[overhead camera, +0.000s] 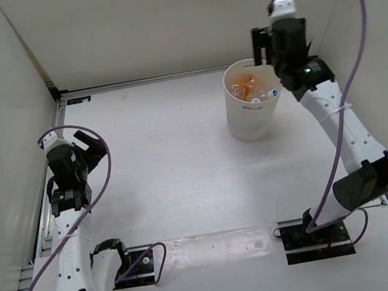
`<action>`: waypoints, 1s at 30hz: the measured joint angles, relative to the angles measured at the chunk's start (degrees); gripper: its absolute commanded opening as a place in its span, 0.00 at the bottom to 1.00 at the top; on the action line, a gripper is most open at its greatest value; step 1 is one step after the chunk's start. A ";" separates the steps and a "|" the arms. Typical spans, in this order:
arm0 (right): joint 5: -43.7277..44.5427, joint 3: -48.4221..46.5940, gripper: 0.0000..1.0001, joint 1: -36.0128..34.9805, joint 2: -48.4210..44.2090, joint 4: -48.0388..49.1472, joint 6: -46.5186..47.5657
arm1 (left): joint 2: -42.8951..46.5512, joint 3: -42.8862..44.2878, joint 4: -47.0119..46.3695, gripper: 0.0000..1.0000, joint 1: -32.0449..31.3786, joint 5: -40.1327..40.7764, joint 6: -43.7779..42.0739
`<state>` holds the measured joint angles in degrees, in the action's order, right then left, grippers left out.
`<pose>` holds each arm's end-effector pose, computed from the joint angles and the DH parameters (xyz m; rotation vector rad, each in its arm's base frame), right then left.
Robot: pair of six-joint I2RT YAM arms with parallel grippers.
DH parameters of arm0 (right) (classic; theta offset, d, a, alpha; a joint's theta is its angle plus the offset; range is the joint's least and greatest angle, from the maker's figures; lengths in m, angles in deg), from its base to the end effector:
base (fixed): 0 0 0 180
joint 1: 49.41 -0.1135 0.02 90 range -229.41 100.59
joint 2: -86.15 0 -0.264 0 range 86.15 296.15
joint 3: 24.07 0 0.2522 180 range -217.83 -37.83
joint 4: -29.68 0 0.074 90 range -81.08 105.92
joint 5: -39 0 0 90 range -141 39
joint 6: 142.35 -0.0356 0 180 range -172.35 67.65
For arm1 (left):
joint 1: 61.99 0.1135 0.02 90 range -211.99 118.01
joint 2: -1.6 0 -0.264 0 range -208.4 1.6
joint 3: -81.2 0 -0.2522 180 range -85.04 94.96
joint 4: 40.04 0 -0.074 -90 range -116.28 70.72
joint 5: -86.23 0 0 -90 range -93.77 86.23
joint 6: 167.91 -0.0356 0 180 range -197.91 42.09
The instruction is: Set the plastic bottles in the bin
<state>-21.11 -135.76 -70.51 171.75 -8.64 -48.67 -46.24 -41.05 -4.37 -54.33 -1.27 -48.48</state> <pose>0.3131 0.1018 0.4654 -0.0074 1.7618 -0.2441 0.1880 0.0269 0.3050 -0.6704 1.9113 -0.1967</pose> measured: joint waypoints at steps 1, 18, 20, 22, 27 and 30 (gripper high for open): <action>-0.28 0.00 0.90 2.60 -0.24 -0.76 -1.79 | -0.02 -0.48 -1.11 1.00 0.20 -0.04 0.39; -23.47 20.65 0.90 35.36 -14.01 -14.03 -18.34 | -0.70 -11.04 -20.00 1.00 0.79 13.66 -3.08; -24.55 22.01 0.90 36.68 -14.03 -15.10 -18.69 | -0.70 -11.76 -21.22 1.00 0.79 15.39 -3.50; -25.33 22.93 0.90 38.23 -14.10 -15.96 -19.08 | -0.57 -12.83 -22.82 1.00 0.79 16.85 -3.48; -31.82 23.04 0.90 45.05 -13.99 -19.15 -20.48 | 1.70 -16.50 -24.17 1.00 0.79 20.00 -2.99; -36.52 22.73 0.90 49.62 -13.29 -21.79 -20.63 | 3.26 -17.38 -24.11 1.00 0.74 20.90 -3.28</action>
<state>-57.64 -113.03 -20.90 158.46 -30.43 -69.30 -42.98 -58.43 -28.48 -53.58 19.63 -51.75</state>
